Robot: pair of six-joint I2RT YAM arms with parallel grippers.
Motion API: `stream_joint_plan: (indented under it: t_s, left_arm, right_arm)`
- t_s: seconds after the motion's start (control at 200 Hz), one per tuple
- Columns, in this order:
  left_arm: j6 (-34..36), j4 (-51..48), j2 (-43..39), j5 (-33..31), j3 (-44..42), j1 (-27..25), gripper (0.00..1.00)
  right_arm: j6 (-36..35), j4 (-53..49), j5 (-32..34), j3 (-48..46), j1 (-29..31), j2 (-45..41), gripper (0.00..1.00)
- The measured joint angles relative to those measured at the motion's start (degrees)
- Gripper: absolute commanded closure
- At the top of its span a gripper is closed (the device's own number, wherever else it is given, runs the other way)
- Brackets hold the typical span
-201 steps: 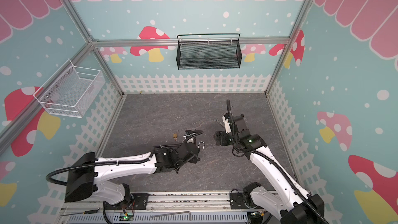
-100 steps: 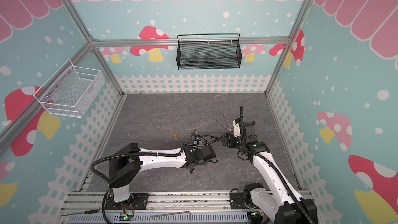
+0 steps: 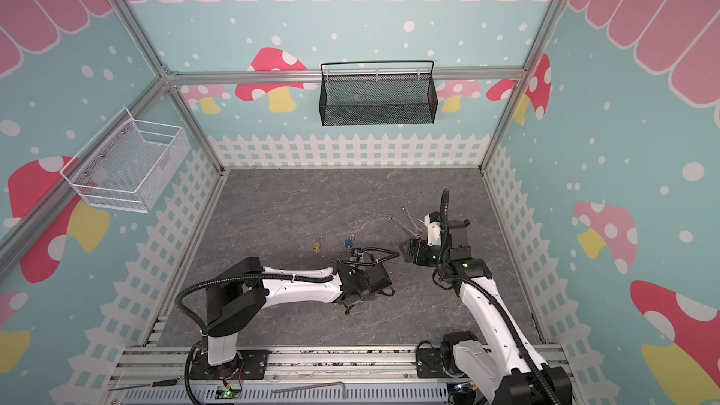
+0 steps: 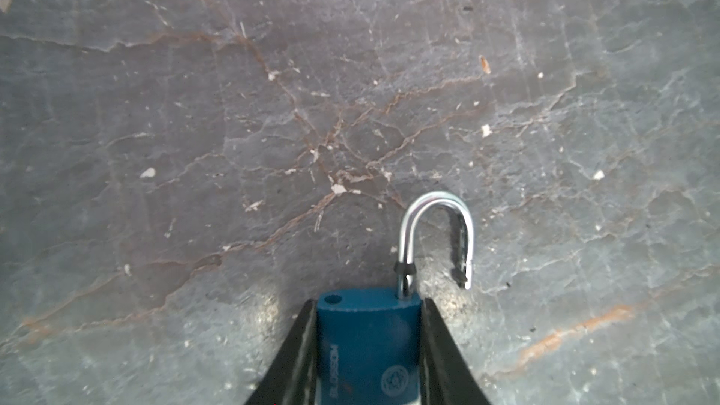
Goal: Unlock with the key
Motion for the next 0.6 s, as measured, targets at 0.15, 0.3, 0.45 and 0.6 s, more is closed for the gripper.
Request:
stream_joint_plan:
  t_s: [0.15, 0.3, 0.45, 0.6]
  left_arm:
    - [-0.2, 0.1, 0.0, 0.6, 0.0, 0.3, 0.55]
    - [0.1, 0.3, -2.1, 1.4, -0.2, 0.5, 0.37]
    - [1.3, 1.5, -10.6, 1.4, -2.0, 1.4, 0.23]
    - [4.5, 2.7, -22.5, -1.0, -5.6, 5.8, 0.08]
  right_arm:
    - [0.1, 0.3, -0.1, -0.1, -0.3, 0.0, 0.14]
    - [1.1, 1.4, 0.0, -0.1, -1.0, -0.3, 0.13]
    - [3.1, 4.2, 0.5, -0.2, -2.9, -1.8, 0.11]
    - [5.7, 8.8, 4.3, -0.7, -5.9, -1.2, 0.09]
